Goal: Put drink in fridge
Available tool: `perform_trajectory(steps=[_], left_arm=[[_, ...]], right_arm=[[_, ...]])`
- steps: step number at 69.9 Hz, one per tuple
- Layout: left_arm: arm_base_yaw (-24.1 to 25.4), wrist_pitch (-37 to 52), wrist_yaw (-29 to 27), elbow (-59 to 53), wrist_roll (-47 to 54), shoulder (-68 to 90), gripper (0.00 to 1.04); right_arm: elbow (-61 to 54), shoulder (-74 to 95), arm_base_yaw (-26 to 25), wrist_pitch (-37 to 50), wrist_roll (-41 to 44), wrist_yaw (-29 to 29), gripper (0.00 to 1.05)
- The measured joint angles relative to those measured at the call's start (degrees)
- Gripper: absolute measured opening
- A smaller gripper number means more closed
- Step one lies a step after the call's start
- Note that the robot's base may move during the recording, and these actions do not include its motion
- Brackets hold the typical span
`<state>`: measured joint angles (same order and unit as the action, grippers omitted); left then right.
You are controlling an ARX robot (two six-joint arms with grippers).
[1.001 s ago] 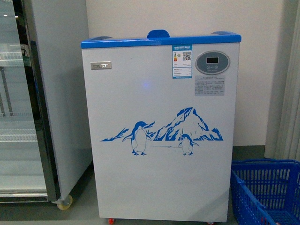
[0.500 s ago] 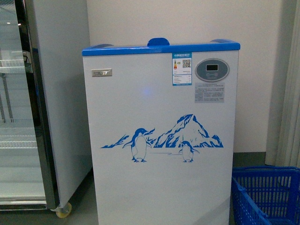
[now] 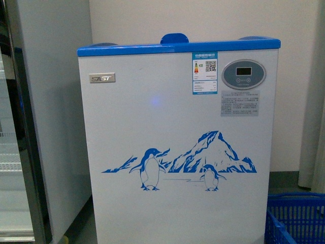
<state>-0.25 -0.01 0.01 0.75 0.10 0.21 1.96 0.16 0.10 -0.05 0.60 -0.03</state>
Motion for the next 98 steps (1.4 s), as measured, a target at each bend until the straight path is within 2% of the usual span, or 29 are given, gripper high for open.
perform_trajectory(steps=[56, 58, 62, 63, 66, 70, 78, 85, 92, 98], left_arm=[[0.0, 0.0, -0.02, 0.0, 0.0, 0.07, 0.97], [0.0, 0.0, -0.02, 0.0, 0.0, 0.04, 0.97], [0.0, 0.0, -0.02, 0.0, 0.0, 0.04, 0.97], [0.0, 0.0, -0.02, 0.0, 0.0, 0.07, 0.97], [0.0, 0.0, 0.0, 0.02, 0.0, 0.04, 0.97], [0.0, 0.0, 0.0, 0.0, 0.02, 0.04, 0.97], [0.0, 0.0, 0.0, 0.0, 0.02, 0.04, 0.97], [0.0, 0.0, 0.0, 0.0, 0.02, 0.04, 0.97], [0.0, 0.0, -0.02, 0.0, 0.0, 0.04, 0.97], [0.0, 0.0, 0.02, 0.02, 0.02, 0.04, 0.97]], right_arm=[[0.0, 0.02, 0.02, -0.02, -0.02, 0.13, 0.98], [0.24, 0.72, 0.66, -1.09, -0.76, 2.34, 0.98], [2.34, 3.93, 3.04, -7.34, -4.31, 11.26, 0.98], [3.43, 6.38, 3.54, -10.19, -6.01, 15.19, 0.98], [4.57, 10.27, 2.78, -13.27, -7.76, 19.23, 0.98], [5.03, 17.05, -1.97, -13.64, -9.07, 19.15, 0.98], [8.41, 34.23, -21.84, -3.37, -4.66, 0.7, 0.98], [12.11, 49.31, -33.62, 6.34, 2.23, -9.79, 0.98], [15.72, 64.61, -41.66, 15.39, 10.27, -14.8, 0.98], [20.5, 86.58, -47.93, 26.88, 20.22, -16.92, 0.98]])
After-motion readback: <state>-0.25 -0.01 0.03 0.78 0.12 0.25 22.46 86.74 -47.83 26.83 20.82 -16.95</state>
